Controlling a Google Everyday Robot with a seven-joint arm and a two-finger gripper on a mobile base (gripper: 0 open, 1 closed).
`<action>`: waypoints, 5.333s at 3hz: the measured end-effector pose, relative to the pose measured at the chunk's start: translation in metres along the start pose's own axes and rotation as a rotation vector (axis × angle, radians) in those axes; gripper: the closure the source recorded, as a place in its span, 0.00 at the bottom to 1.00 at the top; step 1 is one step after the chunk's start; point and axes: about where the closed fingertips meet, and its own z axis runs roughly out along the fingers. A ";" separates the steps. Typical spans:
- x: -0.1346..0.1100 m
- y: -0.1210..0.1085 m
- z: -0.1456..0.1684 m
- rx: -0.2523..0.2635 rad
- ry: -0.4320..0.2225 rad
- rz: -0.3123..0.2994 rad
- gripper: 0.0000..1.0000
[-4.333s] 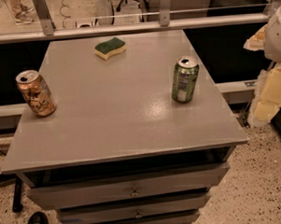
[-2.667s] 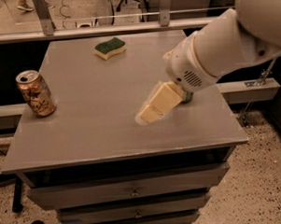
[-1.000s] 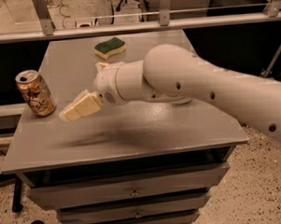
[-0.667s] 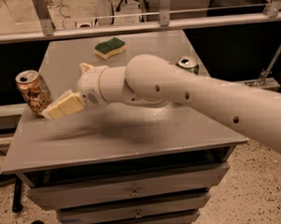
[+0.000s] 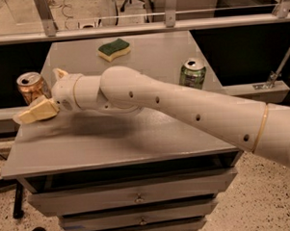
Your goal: Knock orange can over
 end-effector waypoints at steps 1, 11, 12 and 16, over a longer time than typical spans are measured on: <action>0.004 0.008 0.023 -0.035 -0.006 0.009 0.16; 0.087 -0.045 -0.157 -0.490 1.165 -0.506 0.84; 0.093 -0.040 -0.167 -0.534 1.217 -0.513 0.65; 0.094 -0.035 -0.175 -0.565 1.245 -0.514 0.00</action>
Offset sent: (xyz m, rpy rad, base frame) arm 0.0049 0.0253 -0.0189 -0.0089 0.0223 0.0324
